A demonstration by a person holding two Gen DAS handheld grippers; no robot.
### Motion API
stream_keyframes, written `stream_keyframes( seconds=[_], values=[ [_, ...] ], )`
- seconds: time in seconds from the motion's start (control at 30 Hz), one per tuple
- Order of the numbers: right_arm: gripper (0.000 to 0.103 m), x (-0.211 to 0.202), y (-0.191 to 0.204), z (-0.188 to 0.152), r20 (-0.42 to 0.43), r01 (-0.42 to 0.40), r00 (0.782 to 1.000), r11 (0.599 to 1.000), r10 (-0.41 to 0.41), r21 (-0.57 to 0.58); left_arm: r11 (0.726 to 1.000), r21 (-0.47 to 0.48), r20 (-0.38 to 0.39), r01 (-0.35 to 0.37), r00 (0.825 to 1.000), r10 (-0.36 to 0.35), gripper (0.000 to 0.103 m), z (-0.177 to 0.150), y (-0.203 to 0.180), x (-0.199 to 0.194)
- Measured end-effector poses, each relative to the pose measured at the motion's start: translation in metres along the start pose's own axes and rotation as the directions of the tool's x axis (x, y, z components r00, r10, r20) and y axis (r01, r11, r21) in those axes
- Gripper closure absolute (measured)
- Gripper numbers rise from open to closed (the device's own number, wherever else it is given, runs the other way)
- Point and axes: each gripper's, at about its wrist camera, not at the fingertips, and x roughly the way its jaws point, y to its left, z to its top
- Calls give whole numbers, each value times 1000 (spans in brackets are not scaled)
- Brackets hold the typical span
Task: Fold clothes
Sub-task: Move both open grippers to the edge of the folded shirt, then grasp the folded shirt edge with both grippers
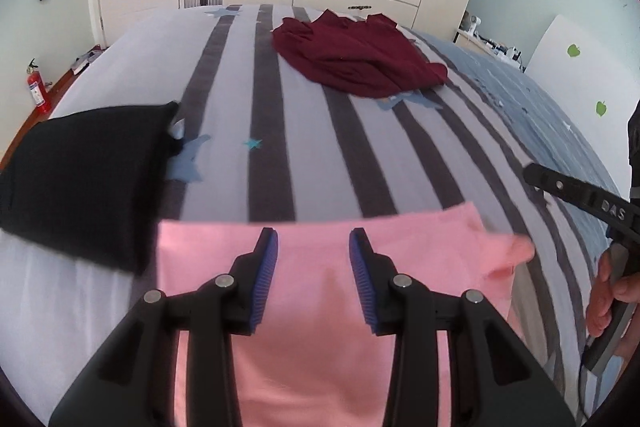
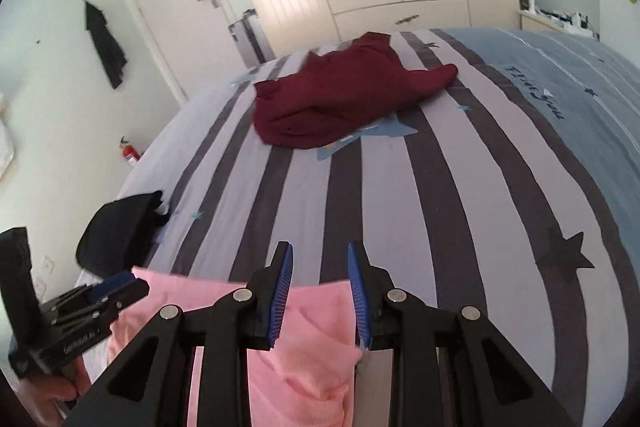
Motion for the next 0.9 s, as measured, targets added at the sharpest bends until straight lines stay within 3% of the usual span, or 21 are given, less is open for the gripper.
stream_keyframes(
  seconds=[0.17, 0.27, 0.43, 0.7, 0.83, 0.9],
  values=[
    [78, 2, 8, -53, -114, 27, 993, 997, -36, -79, 999, 7, -42, -43, 998, 44, 69, -30, 18, -9],
    [78, 12, -7, -69, -167, 39, 985, 999, -38, 1, 998, -20, -60, -56, 997, 54, 69, -40, 35, -9],
    [76, 23, -21, -57, -157, -22, 987, 995, 37, 94, 995, -57, -71, -77, 995, 73, 69, -41, 52, -5],
    [76, 34, -18, -30, -151, -128, 977, 982, 148, 137, 994, -71, -85, -82, 993, 76, 69, -44, 56, 0],
    [77, 29, -19, -9, -83, -152, 983, 980, 163, 126, 995, -60, -84, -79, 994, 74, 69, -47, 57, -1],
    [78, 39, -21, -7, -106, -108, 987, 989, 119, 103, 995, -53, -89, -84, 993, 79, 69, -50, 57, -1]
  ],
)
